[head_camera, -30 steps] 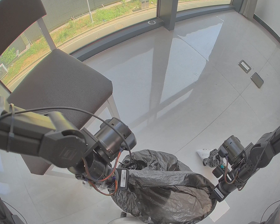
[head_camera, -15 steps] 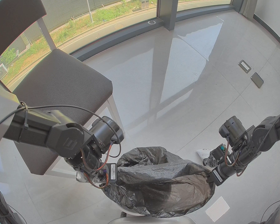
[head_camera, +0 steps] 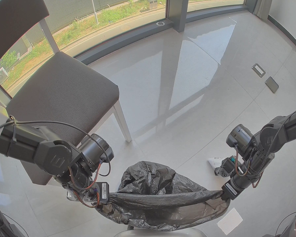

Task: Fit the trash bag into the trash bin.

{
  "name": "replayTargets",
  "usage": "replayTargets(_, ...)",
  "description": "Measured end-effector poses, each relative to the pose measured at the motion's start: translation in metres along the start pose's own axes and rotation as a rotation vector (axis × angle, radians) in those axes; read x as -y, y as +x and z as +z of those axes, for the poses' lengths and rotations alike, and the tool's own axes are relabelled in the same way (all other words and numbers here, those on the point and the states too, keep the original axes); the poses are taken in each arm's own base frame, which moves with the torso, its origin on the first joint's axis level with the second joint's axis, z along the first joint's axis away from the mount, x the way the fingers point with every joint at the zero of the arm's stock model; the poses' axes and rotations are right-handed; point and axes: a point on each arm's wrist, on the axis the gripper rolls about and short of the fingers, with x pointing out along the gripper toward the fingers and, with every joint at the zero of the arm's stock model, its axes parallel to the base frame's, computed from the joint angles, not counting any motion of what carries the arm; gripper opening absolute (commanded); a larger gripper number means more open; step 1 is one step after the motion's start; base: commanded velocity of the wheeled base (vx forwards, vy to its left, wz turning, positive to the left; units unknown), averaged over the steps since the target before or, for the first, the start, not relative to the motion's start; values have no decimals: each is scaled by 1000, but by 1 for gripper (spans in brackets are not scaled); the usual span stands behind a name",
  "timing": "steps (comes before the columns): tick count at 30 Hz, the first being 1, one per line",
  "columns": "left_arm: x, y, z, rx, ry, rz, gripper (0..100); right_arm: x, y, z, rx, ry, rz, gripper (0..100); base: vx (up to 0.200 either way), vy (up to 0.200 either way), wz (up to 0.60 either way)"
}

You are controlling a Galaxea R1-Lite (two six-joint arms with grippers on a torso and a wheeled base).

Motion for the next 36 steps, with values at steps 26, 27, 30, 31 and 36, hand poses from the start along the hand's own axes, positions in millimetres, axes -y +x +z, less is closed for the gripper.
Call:
replayTargets(26, -5, -15, -42, -201, 91, 69, 0, -32, -2, -12, -93, -102, 19, 0, 0, 0, 0)
replayTargets(27, -5, -15, -43, -200, 90, 66, 0, -32, -2, -15, -118, -103, 19, 0, 0, 0, 0)
replayTargets(30, -3, -14, -43, -199, 91, 60, 0, -33, -2, -19, -156, -104, 18, 0, 0, 0, 0)
replayTargets(31, -1, -13, -43, -199, 92, 60, 0, -33, -2, -19, -158, -104, 16, 0, 0, 0, 0)
replayTargets(36, 9, -1, -34, -195, 91, 63, 0, -26, 0, -12, -123, -82, 8, 0, 0, 0, 0)
